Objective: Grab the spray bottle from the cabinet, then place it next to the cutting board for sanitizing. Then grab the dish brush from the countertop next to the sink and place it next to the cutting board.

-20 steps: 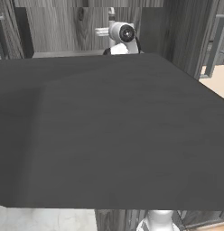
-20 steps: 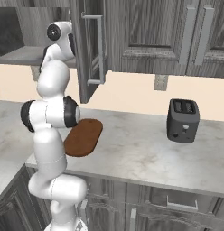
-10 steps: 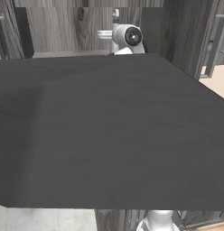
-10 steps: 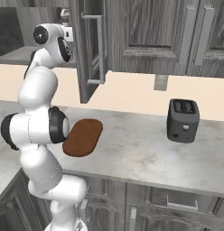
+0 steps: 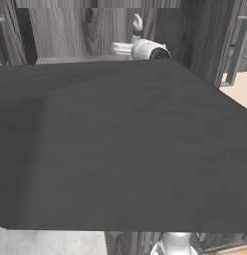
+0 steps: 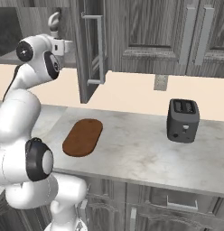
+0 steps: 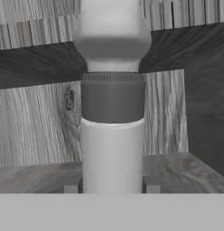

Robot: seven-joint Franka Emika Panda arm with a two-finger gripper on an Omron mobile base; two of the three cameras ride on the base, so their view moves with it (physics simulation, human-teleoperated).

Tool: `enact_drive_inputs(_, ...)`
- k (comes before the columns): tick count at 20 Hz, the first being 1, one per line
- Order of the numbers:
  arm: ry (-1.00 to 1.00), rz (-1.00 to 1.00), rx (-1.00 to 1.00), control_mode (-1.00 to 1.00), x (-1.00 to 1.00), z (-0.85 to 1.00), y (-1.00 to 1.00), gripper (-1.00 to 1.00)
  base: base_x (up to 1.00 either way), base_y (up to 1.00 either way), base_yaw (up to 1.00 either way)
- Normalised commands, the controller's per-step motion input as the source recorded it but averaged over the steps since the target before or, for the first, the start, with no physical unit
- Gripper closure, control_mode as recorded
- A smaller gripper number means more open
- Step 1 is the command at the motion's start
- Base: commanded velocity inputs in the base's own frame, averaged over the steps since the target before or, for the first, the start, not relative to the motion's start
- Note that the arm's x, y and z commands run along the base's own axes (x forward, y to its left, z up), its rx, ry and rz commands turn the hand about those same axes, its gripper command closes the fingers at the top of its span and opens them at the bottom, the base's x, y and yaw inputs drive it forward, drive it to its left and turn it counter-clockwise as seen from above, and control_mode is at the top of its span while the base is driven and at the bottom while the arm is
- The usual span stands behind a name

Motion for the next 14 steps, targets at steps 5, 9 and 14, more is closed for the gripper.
enact_drive_inputs(5, -0.10, 0.00, 0.06, -1.00, -1.00, -0.04, 0.00, 1.00, 0.00, 0.00, 0.00)
enact_drive_inputs(9, -0.04, 0.00, 0.02, -1.00, -1.00, 0.00, 0.00, 1.00, 0.00, 0.00, 0.00)
enact_drive_inputs(14, 0.00, 0.00, 0.00, -1.00, -1.00, -0.17, 0.00, 1.00, 0.00, 0.00, 0.00)
